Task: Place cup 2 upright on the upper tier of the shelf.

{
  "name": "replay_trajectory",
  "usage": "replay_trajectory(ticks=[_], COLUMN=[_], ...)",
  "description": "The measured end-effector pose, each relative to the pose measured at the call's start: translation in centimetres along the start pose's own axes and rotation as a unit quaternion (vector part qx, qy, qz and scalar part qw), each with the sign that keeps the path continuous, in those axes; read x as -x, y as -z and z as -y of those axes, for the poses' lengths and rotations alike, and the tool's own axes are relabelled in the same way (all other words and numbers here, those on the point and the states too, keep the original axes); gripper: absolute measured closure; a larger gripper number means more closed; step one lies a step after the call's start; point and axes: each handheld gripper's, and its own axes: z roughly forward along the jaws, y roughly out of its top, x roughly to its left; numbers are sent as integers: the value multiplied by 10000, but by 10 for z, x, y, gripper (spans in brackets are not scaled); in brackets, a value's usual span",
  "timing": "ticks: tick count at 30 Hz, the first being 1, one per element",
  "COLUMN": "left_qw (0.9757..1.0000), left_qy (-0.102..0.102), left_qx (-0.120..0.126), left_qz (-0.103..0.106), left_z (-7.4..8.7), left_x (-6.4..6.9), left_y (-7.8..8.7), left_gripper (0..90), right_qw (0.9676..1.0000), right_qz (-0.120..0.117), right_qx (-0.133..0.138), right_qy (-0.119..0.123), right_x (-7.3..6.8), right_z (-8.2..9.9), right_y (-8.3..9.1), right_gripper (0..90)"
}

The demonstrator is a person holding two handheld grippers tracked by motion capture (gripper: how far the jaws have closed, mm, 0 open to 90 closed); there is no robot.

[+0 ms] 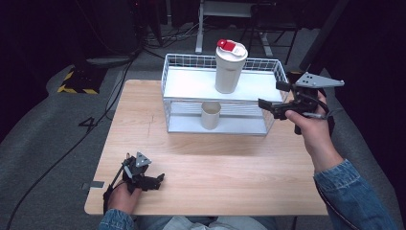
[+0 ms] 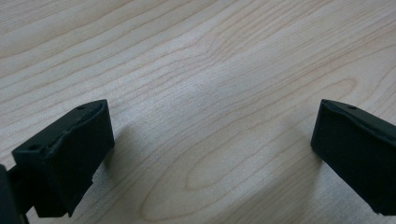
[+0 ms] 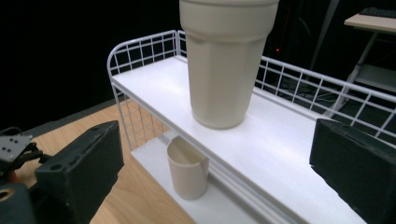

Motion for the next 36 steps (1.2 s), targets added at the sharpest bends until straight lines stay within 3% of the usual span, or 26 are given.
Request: replay_trajectory(ticks=[7, 17, 29, 36], left_qw=[10000, 10000, 10000, 10000], left_qy=[-4, -6, 3, 7], left_qx=[2, -9, -6, -11], left_qz=[-2, -20, -14, -12], left_z=[0, -1, -1, -1], left_x=[0, 0, 0, 0], left_y=[0, 0, -1, -1], left_gripper=[0, 0, 0, 0], right_qw=[9998, 9991, 9967, 9945], right_qz=[-59, -55, -199, -145], right_qx=[-169, -408, -693, -949], right_qy=[20, -134, -383, -426], right_x=[1, 2, 2, 0], right_z=[24, 65, 119, 148], right_y=[14, 24, 23, 16], right_gripper=[42, 45, 45, 47])
